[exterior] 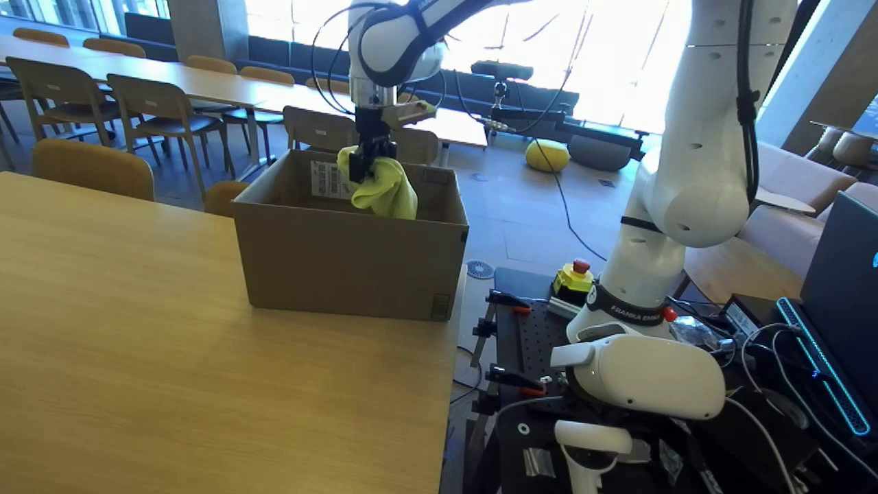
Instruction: Put the marker on the towel then put it inside the box
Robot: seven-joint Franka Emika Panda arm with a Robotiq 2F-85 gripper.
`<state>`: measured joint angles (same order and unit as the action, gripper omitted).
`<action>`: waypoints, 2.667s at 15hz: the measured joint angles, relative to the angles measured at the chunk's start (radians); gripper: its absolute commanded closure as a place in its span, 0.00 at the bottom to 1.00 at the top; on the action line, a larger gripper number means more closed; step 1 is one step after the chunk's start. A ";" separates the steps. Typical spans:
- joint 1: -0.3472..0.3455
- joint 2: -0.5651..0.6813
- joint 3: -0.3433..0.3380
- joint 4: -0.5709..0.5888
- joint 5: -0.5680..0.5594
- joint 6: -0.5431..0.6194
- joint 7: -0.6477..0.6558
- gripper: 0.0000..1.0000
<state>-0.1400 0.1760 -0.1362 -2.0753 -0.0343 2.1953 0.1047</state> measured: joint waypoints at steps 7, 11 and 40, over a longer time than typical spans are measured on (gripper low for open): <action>-0.027 0.282 0.001 0.165 0.105 0.007 -0.001 0.77; -0.034 0.341 0.003 0.189 0.140 0.009 -0.001 0.49; 0.134 -0.566 0.198 -0.057 -0.116 -0.488 0.254 0.00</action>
<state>-0.0058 -0.3903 0.0616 -2.1326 -0.1505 1.7070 0.3591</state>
